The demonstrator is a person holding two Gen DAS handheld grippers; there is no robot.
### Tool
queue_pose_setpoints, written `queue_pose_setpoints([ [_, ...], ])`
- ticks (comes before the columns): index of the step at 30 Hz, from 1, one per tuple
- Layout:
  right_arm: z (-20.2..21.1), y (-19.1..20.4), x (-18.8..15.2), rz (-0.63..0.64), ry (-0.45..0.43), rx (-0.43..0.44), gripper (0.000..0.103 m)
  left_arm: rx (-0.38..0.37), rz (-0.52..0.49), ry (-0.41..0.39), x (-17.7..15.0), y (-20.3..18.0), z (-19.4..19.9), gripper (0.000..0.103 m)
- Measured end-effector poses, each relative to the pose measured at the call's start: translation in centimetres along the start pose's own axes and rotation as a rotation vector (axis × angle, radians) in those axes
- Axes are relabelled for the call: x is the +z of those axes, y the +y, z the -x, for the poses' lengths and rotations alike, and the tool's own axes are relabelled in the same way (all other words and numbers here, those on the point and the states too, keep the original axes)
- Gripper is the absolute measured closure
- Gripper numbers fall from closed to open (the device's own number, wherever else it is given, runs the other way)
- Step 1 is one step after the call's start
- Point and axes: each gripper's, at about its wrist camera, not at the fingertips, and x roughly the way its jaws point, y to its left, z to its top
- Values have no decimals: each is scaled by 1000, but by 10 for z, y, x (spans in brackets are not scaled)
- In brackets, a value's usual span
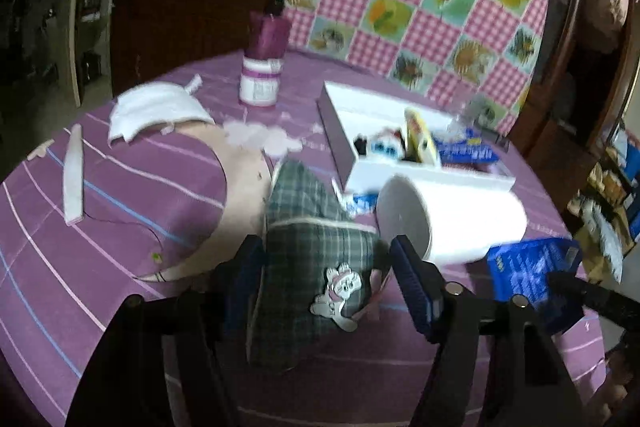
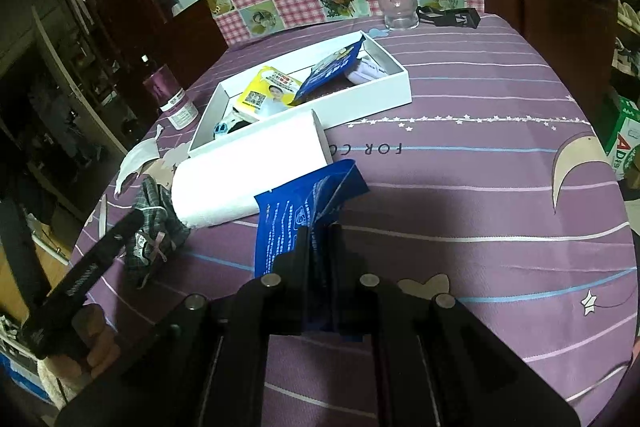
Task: Organize soft objects
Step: 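Grasp the green plaid pouch with the left while the right holds the blue pack, then lower the plaid pouch into the box with the left while the right drops the blue pack in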
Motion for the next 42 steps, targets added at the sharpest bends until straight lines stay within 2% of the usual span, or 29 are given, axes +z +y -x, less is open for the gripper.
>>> queue_pose_setpoints([
  [3,0,1,-1,2,3,1,93,9,-43,100,-4,-6,-17,31],
  [6,0,1,-1,3,2,-1,93,38,-58,148,-8,-8,-25,31],
  [9,0,2,-1,8,7,1,93,29,-48,145,-10,-6,-24,32],
  [10,0,2,-1,10,9,2,93,26,-44,140,-10,-5,-23,34],
  [11,0,3,-1,11,11,1,93,23,-37,134,-10,-4,-22,41],
  [16,-1,3,-2,14,14,-5,92,11,-27,135,-7,-2,-22,51],
  [28,-2,2,-2,17,12,-7,92,10,-32,147,-6,-2,-26,54],
  [32,-2,-1,1,9,22,24,92,22,-45,143,-6,-3,-25,55],
  [36,-1,-11,5,-47,39,76,92,16,-40,132,-3,-1,-16,55],
  [42,21,-37,18,-155,79,100,92,42,-70,92,11,5,22,55],
])
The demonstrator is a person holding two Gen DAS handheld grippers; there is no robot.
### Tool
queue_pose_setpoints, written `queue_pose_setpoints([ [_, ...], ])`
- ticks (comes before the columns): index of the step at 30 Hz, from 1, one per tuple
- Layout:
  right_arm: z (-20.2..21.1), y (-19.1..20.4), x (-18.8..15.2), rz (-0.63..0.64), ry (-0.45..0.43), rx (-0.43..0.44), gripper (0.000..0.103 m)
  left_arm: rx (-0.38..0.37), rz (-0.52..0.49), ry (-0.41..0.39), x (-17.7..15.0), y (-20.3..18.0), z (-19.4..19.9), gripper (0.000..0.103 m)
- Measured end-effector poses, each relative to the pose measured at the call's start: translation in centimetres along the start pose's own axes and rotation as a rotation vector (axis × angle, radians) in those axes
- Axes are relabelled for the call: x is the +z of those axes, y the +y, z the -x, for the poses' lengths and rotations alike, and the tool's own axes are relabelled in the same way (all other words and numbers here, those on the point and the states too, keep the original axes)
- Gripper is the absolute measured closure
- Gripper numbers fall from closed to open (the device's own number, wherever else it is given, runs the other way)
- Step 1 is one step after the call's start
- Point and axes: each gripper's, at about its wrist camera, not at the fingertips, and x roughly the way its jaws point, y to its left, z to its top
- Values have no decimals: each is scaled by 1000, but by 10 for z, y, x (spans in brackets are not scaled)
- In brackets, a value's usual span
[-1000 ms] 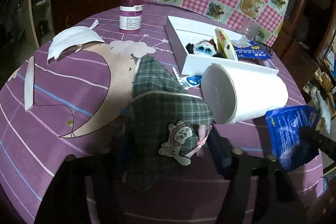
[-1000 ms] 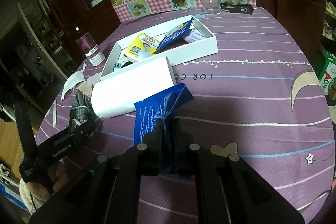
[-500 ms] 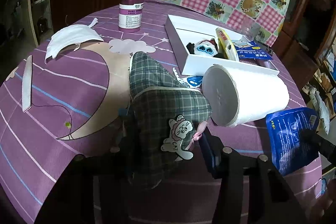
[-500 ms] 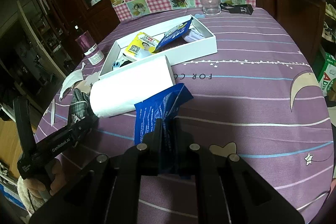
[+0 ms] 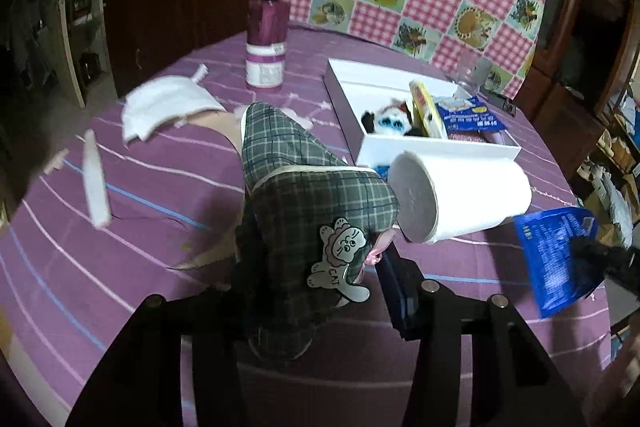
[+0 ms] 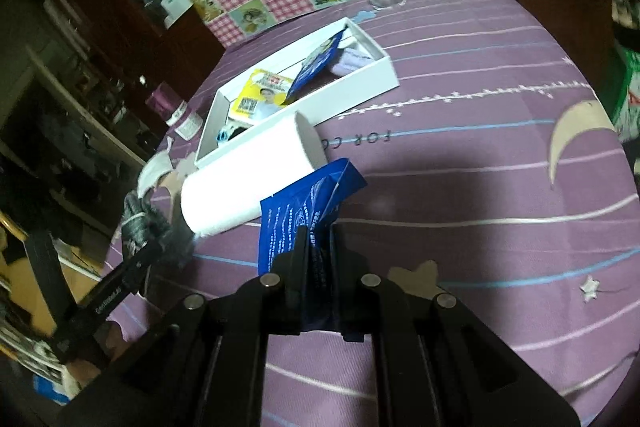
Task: Organize soft objects
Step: 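Lower the plaid pouch into the box with the left while the right drops the blue pack in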
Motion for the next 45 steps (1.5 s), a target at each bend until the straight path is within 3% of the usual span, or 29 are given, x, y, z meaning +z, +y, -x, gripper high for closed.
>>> queue_pose_setpoints([
  [7,58,1,50,-52,-75,-3,93,3,-38,-74,42,-5,33,55],
  [11,64,13,86,-69,-130,13,92,-42,-53,-95,78,-19,31,55],
  [16,29,30,128,-88,-126,48,92,-70,-62,-90,110,-39,9,55],
  [23,-51,30,172,-182,-55,153,92,-87,-26,-55,147,-66,-47,55],
  [27,-89,25,180,-169,-53,110,92,-42,-12,-86,151,-70,-75,55],
  [30,-115,17,177,-158,-41,75,92,-12,-24,-42,145,-66,-102,55],
  [35,-148,4,168,-136,-13,-16,92,-66,18,53,135,-54,-139,55],
  [40,-158,5,163,-101,10,-22,90,-89,-18,51,130,-60,-148,55],
  [45,-156,9,161,-84,10,-4,88,-132,24,57,129,-52,-147,54],
])
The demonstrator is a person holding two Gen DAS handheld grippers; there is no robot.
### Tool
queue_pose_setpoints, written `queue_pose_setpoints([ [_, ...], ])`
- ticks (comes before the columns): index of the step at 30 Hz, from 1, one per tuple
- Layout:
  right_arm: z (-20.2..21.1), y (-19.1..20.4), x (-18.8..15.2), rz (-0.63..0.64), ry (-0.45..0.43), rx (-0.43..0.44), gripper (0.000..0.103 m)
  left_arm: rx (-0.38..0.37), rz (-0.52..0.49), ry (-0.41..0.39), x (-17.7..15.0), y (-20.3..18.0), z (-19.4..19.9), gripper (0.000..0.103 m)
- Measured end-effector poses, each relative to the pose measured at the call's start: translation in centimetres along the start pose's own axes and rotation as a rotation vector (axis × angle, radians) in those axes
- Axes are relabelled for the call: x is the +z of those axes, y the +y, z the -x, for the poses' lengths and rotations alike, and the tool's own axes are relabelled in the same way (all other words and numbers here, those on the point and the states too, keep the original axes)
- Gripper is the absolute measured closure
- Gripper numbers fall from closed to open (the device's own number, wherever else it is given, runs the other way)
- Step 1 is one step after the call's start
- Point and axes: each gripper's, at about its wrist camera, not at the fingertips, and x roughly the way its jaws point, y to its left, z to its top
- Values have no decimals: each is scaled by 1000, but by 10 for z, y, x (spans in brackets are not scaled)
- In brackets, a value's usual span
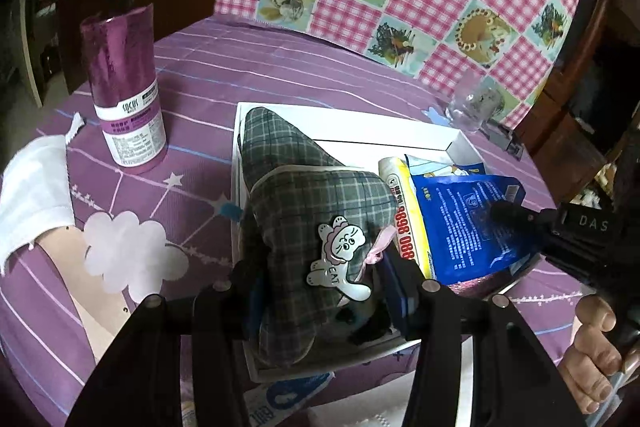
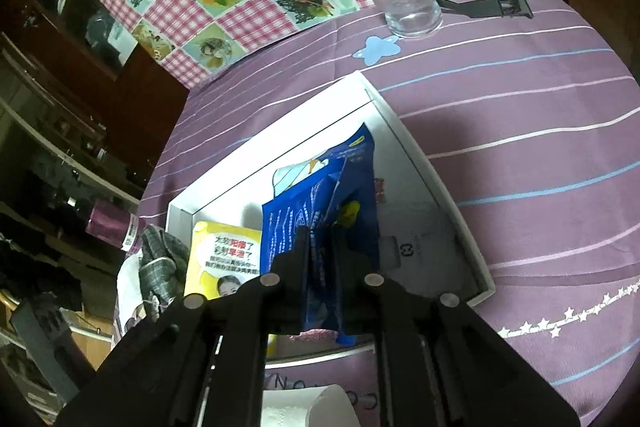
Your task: Organize soft objects
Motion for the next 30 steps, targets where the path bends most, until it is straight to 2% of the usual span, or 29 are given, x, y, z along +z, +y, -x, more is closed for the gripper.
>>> queue_pose_setpoints([
  [2,6,-1,1,-24,-24,-12,84,-14,-1,-14,-1,-1,5,52],
  [5,26,0,3,-42,-105,-19,71,-16,-22,-58,-4,-4,14,38],
  [7,42,4,5,-27,-152,1,42,-20,-31,-85,-6,-6,21,28],
  [9,59,8,6,-16,-200,21,33,-44,-23,-103,-6,-6,26,24],
  [12,73,18,6,5,-226,-8,31,-50,-13,-121,-6,-5,33,23],
  [15,78,31,6,39,-218,-75,31,-39,-31,-135,-8,-6,40,23],
  [21,75,49,-2,93,-118,-166,31,-30,-64,-159,-9,-10,53,23],
  [26,68,61,-13,134,-26,-184,31,-3,-62,-170,-6,-13,64,23],
  [30,66,70,-21,167,9,-191,31,20,-55,-162,-8,-8,72,23],
])
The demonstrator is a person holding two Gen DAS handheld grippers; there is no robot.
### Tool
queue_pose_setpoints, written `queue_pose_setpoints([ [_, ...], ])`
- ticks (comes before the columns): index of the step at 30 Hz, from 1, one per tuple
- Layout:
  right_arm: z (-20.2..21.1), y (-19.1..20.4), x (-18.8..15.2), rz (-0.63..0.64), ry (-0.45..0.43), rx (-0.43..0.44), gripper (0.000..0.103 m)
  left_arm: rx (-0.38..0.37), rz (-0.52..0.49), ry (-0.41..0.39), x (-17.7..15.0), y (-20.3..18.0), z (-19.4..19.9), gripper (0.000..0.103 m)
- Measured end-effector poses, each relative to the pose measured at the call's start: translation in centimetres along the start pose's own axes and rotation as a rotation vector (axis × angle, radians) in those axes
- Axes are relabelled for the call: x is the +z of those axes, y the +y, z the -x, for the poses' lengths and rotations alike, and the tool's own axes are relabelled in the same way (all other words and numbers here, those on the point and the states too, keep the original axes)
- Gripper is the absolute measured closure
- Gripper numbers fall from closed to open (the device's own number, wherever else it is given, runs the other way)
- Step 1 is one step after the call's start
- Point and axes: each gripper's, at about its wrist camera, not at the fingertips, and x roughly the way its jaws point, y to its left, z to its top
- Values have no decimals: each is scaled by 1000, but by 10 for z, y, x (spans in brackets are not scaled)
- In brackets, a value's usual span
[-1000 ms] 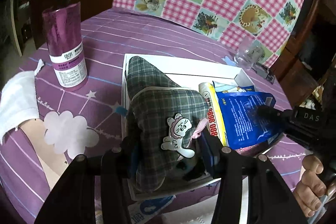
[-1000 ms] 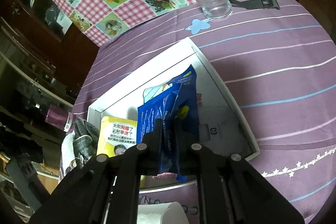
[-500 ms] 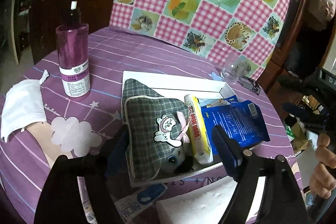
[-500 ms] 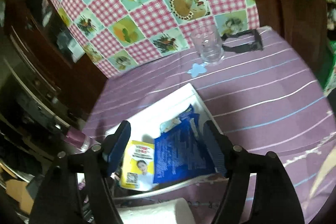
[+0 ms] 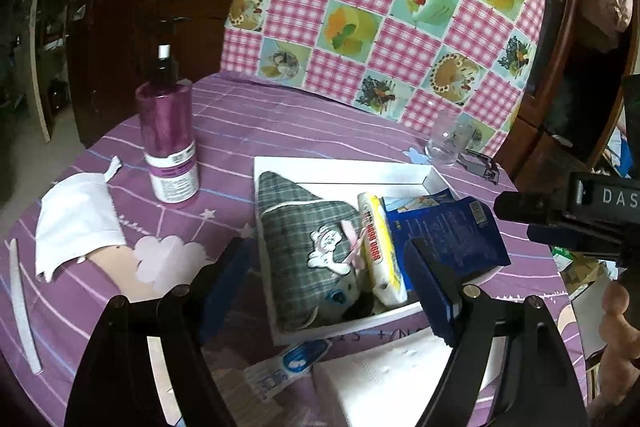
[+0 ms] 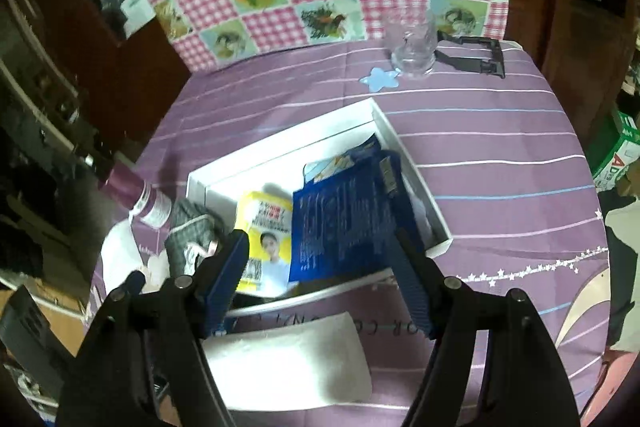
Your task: Organize soft objects
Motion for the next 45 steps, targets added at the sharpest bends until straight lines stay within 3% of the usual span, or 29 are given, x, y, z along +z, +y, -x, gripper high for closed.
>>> queue_pose_setpoints([
  [5,0,9,-7,32,28,34,31,17,2,32,-8,11,10,23],
  [10,7,-1,-23,9,42,106,31,-25,-3,74,-25,25,30,23],
  [15,21,-16,-51,28,60,132,31,-114,36,154,-44,34,46,24],
  [19,23,-24,-72,51,86,203,31,-208,35,211,-56,23,49,25],
  [22,15,-29,-81,55,73,229,31,-232,16,261,-63,9,41,35],
  [27,-7,-42,-87,24,92,250,37,-180,-12,315,-76,-1,19,42],
  [31,-26,-49,-90,-19,173,340,45,-274,71,348,-76,6,9,48],
  [34,-23,-46,-91,7,190,321,46,-269,89,343,-77,4,9,48],
  [38,-15,-49,-88,27,211,207,46,-359,128,380,-80,-4,5,49],
  [42,-11,-65,-86,-12,252,188,46,-363,69,360,-83,-22,6,49],
  [45,1,-74,-82,-21,181,103,46,-375,26,340,-83,-24,14,48],
])
